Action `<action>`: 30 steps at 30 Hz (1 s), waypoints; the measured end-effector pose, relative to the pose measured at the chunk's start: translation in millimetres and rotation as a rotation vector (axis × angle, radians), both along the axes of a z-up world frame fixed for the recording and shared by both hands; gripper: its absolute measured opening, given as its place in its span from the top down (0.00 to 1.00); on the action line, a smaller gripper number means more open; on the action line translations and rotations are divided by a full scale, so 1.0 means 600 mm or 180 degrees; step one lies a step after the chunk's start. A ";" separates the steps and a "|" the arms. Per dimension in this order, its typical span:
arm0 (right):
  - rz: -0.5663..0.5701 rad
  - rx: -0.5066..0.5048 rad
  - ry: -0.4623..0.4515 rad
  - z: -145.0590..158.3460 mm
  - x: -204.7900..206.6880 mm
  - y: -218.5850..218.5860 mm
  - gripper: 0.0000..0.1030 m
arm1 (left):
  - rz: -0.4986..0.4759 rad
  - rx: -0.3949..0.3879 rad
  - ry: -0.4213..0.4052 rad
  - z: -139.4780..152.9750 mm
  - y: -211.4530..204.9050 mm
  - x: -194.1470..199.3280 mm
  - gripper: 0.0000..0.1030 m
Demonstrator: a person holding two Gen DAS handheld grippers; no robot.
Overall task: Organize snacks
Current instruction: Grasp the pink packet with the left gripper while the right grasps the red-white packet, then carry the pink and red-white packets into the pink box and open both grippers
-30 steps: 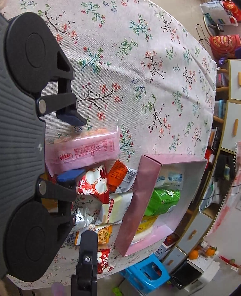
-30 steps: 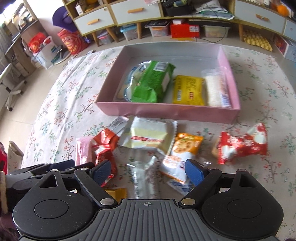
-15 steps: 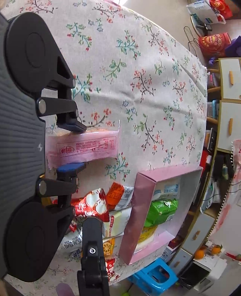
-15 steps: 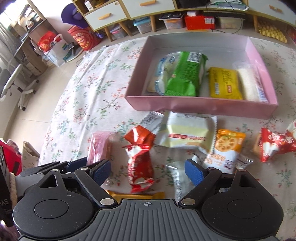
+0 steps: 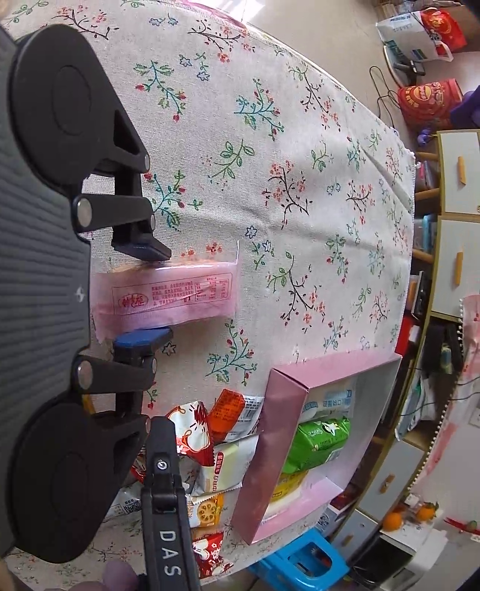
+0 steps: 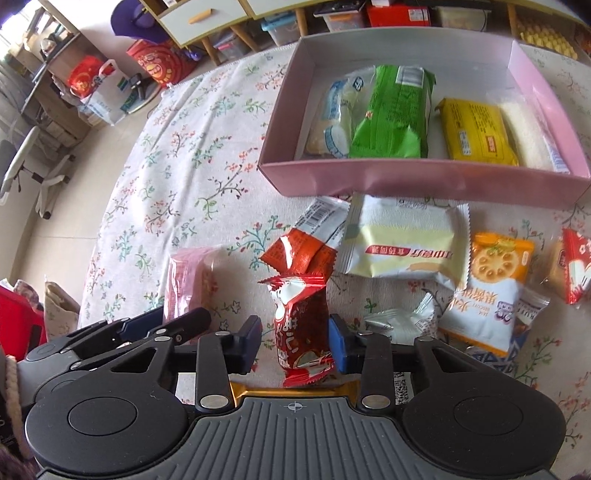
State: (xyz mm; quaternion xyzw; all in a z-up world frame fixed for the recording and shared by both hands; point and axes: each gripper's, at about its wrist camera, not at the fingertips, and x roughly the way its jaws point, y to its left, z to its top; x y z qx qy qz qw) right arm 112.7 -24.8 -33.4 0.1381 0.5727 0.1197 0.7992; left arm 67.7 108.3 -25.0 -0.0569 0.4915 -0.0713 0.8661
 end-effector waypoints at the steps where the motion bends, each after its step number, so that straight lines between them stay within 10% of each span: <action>1: 0.0002 -0.0013 0.0006 -0.002 0.000 0.002 0.67 | 0.0014 -0.0009 0.0008 -0.001 0.001 0.001 0.64; 30: -0.0319 0.0439 -0.0258 0.061 0.012 -0.060 0.77 | 0.0109 -0.0282 -0.0172 0.051 -0.002 0.013 0.70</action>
